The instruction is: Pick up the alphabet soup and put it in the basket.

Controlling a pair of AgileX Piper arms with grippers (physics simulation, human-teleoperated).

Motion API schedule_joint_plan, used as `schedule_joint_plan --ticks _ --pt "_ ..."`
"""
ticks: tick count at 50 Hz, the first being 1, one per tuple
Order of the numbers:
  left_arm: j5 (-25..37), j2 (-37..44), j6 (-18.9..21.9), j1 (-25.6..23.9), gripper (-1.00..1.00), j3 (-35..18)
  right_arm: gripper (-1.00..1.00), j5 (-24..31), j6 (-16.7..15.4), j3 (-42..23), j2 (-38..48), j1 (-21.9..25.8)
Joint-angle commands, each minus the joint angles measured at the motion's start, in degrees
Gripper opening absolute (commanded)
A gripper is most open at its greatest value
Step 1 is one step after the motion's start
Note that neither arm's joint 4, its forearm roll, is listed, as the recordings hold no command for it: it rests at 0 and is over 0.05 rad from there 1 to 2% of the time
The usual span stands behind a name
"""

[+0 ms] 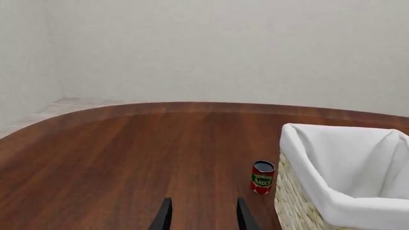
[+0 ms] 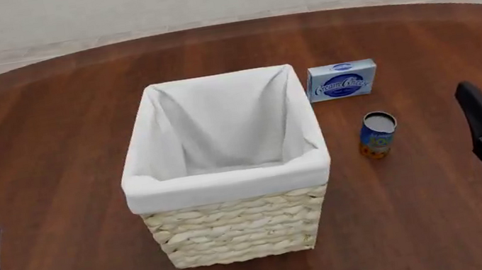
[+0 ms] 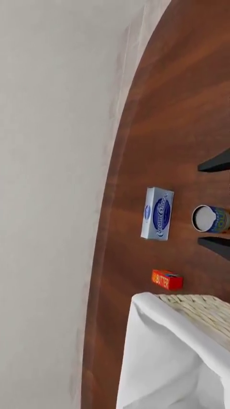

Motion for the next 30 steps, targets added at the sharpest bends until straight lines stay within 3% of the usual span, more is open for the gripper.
schedule_joint_plan --ticks 1,30 --pt "0.06 0.0 0.0 -0.03 1.0 0.0 1.0 -0.04 0.56 -2.28 4.19 -1.5" --pt "0.01 0.0 0.13 0.03 1.0 0.0 1.0 -0.51 -2.2 -4.15 8.4 -0.95"
